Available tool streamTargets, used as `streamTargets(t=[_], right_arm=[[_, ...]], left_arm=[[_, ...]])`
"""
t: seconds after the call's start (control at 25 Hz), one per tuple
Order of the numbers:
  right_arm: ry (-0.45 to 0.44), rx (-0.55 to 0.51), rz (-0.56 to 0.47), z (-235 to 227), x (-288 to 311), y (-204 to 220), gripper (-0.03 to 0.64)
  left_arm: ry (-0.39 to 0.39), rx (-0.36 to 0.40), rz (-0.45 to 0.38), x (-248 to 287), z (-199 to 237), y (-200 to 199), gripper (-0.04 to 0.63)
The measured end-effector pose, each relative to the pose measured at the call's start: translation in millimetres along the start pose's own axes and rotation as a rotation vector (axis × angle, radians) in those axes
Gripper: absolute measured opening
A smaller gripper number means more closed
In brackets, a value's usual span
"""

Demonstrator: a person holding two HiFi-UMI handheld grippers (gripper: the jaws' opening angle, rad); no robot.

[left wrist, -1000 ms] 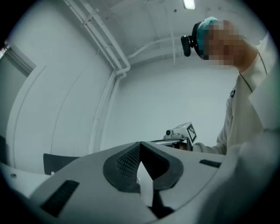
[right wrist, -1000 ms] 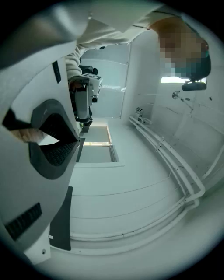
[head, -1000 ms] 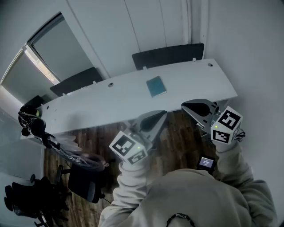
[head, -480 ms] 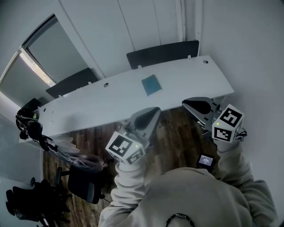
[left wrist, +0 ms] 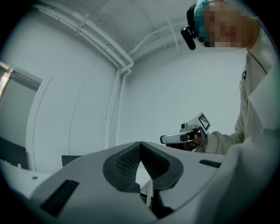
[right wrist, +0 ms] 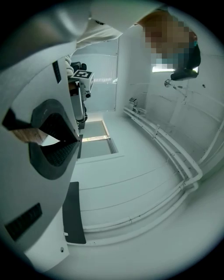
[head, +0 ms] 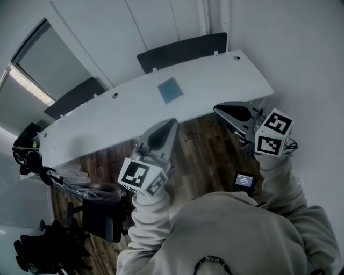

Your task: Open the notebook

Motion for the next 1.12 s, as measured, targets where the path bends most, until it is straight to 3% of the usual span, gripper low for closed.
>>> streamTargets(t=[0.16,0.28,0.4,0.84,1.12], right_arm=[[-0.002,0.030,0.016,0,-8,14,0.021],[-0.024,0.032,0.004,2,-13,16,0.021],[-0.056,0.051,-0.026,3,-25,18,0.021],[-0.060,0.102,0.005,-19,-34,37,0.021],[-0.089,0.048,0.037,-25,-31,42,0.021]], left_arm=[[0.001,-0.040,0.015,-2,-8,9,0.002],[0.118,-0.032,0.013,8,-41,14,0.002],[0.233,0.041,0.028,13,-74,20,0.002],[0.112,-0.067,0.068,26,-47,37,0.002],[0.108,-0.021,0.123,59,-34,44,0.002]])
Point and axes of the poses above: the fingertips, and each gripper's own axes: x forward along the fingers, z to its left, y out of its underside, the point moved 1 cm from there along -x, backward along the fingers, and after that the axes turned 1 degree about z, right-handed, at the moved point
